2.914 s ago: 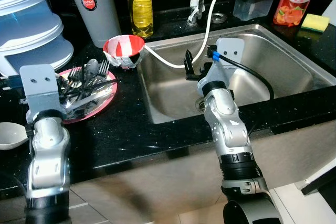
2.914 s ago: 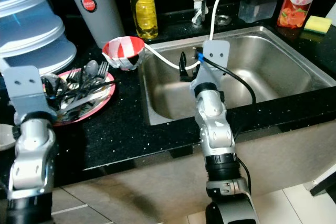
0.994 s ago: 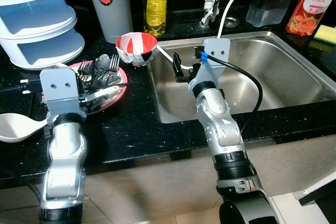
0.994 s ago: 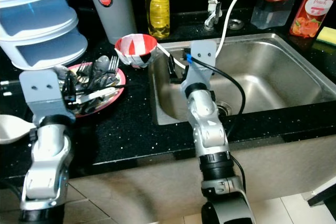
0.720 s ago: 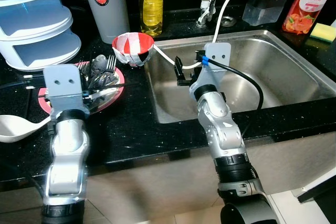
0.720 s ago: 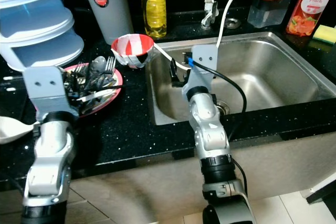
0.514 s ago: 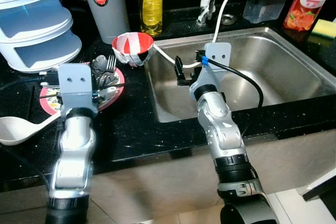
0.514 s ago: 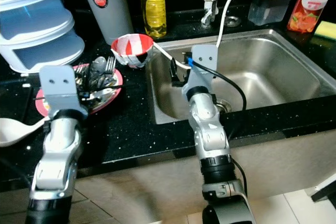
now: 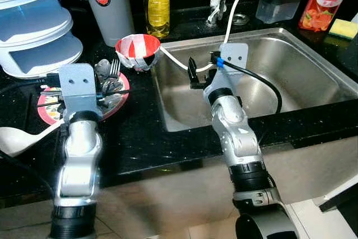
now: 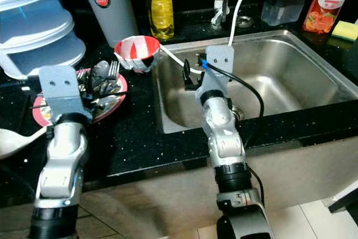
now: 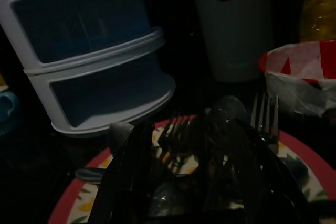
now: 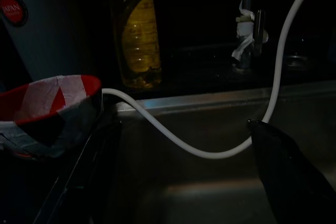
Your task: Kitchen organization
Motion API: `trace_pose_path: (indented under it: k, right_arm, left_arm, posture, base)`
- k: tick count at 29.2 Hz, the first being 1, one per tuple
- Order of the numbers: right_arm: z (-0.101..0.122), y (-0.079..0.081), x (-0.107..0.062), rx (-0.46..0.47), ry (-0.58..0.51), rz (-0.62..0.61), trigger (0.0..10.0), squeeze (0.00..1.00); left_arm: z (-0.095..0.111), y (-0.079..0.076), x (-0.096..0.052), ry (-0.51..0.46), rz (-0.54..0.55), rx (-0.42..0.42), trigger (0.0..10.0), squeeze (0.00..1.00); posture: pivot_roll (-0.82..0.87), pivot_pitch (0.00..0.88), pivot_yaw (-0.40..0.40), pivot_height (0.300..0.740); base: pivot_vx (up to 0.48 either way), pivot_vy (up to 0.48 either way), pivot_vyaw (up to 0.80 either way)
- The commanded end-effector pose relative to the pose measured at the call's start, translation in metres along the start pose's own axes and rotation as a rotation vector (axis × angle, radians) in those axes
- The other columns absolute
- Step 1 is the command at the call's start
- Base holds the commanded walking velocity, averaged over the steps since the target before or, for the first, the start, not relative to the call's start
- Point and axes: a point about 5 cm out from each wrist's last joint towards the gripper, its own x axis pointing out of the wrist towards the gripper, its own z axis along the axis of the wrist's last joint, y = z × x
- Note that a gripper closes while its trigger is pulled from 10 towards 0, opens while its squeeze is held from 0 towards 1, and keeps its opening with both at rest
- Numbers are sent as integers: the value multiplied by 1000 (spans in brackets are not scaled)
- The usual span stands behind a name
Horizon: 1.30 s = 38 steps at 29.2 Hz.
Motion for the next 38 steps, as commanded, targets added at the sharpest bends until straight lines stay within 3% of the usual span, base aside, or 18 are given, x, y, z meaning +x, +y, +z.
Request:
trace_pose_path:
  k: [1, 10, 22, 26, 29, 38]
  right_arm:
    - [1, -1, 0, 2, 1, -5, 10000, 0]
    - [-4, -4, -10, 1, 11, -35, 10000, 0]
    - [-7, 0, -11, -9, 31, -2, 10000, 0]
    - [-2, 5, -5, 2, 16, 1, 10000, 0]
    - [3, 10, -3, 19, 0, 2, 10000, 0]
    - [-10, 10, -9, 18, 40, 10, 10000, 0]
  left_arm:
    - [-1, -3, 1, -2, -9, -3, 10000, 0]
    - [7, -14, 15, -24, -46, -25, 10000, 0]
    - [3, -23, 11, -12, -38, -40, 10000, 0]
    - [4, -18, 10, -13, -40, -35, 10000, 0]
    - [-7, -13, 9, 23, -33, -25, 10000, 0]
    - [5, -19, 16, -16, -38, -25, 10000, 0]
  posture:
    - [13, 0, 47, 740]
    - [-17, 0, 79, 740]
    - [2, 0, 39, 740]
    - [-17, 0, 46, 740]
    - [-30, 0, 45, 740]
    - [-21, 0, 64, 740]
  base:
    - [0, 0, 0]
    - [0, 0, 0]
    - [0, 0, 0]
    - [0, 0, 0]
    - [0, 0, 0]
    - [0, 0, 0]
